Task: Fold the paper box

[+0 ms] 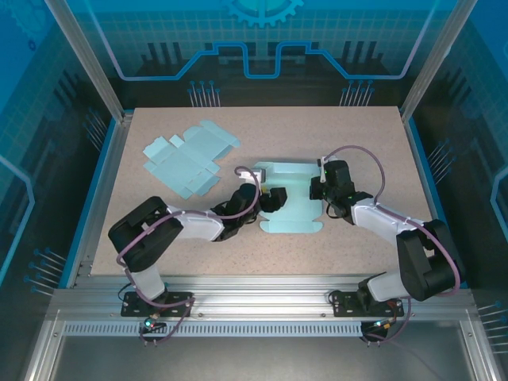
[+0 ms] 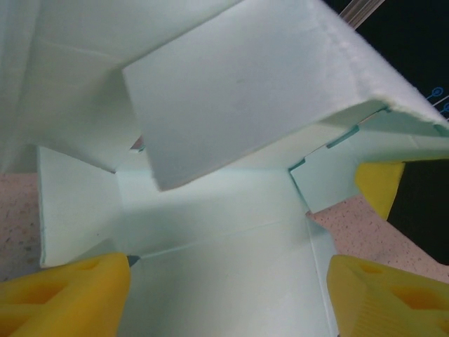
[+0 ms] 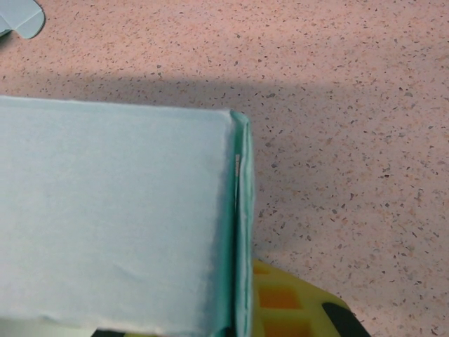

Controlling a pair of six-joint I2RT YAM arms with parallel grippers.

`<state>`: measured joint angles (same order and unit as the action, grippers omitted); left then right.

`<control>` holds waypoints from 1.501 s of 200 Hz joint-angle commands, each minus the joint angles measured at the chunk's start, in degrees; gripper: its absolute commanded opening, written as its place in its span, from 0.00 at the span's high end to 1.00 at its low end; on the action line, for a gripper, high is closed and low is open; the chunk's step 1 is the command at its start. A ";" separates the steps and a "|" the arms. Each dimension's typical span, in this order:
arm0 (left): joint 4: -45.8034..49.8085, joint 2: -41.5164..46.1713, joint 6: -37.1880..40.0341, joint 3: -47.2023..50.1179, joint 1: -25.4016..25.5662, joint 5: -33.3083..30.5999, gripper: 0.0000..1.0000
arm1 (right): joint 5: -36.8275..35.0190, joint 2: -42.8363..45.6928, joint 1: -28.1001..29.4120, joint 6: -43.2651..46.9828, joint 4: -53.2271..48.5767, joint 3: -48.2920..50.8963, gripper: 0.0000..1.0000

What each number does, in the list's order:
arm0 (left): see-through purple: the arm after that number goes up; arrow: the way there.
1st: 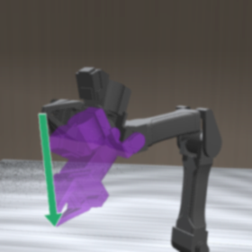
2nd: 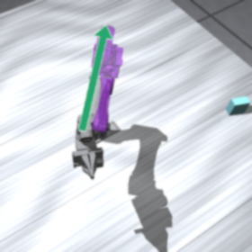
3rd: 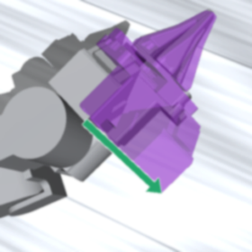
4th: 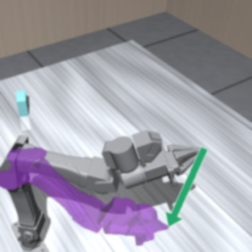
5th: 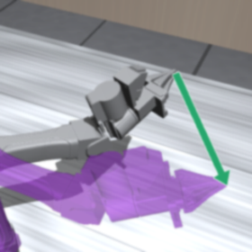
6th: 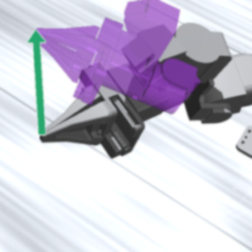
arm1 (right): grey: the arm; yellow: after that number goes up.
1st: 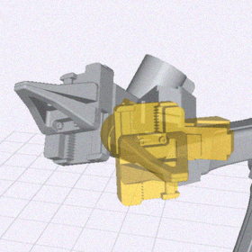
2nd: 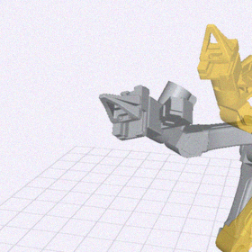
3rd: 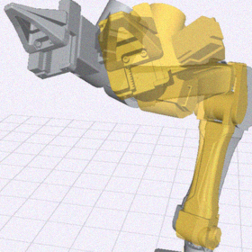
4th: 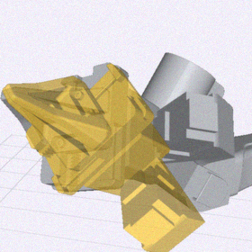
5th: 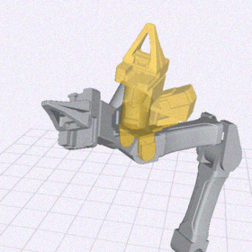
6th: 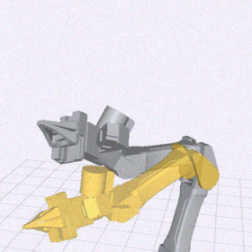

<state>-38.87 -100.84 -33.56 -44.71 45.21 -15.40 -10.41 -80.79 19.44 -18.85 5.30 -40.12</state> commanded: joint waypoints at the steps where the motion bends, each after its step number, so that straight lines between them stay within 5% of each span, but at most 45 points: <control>1: -1.72 -1.43 3.38 -3.01 -0.36 -0.35 0.30 | 0.95 0.28 0.14 -0.84 2.08 -0.13 1.00; 97: -11.90 -3.65 4.53 -0.03 -2.62 8.06 0.35 | 1.89 -0.24 0.17 -1.05 2.14 -0.33 1.00; 174: -7.17 16.38 4.49 11.89 -2.68 15.80 0.27 | 1.77 -0.42 0.15 -1.27 1.74 -0.58 1.00; 214: 2.49 32.05 5.74 16.29 -2.67 11.91 0.28 | 1.62 -0.07 0.15 -1.36 1.75 -0.38 1.00; 246: 18.52 42.10 9.14 14.32 -3.25 -1.04 0.31 | 1.92 0.20 0.13 -1.32 1.99 -0.05 1.00; 300: 27.81 40.79 8.14 9.66 -18.16 -2.91 0.43 | 2.93 0.02 0.16 -1.19 2.33 -0.04 1.00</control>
<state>-17.21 -57.47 -26.74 -31.94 32.51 -15.53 -8.67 -80.90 19.44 -19.49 6.09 -40.12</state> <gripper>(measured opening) 0.609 0.085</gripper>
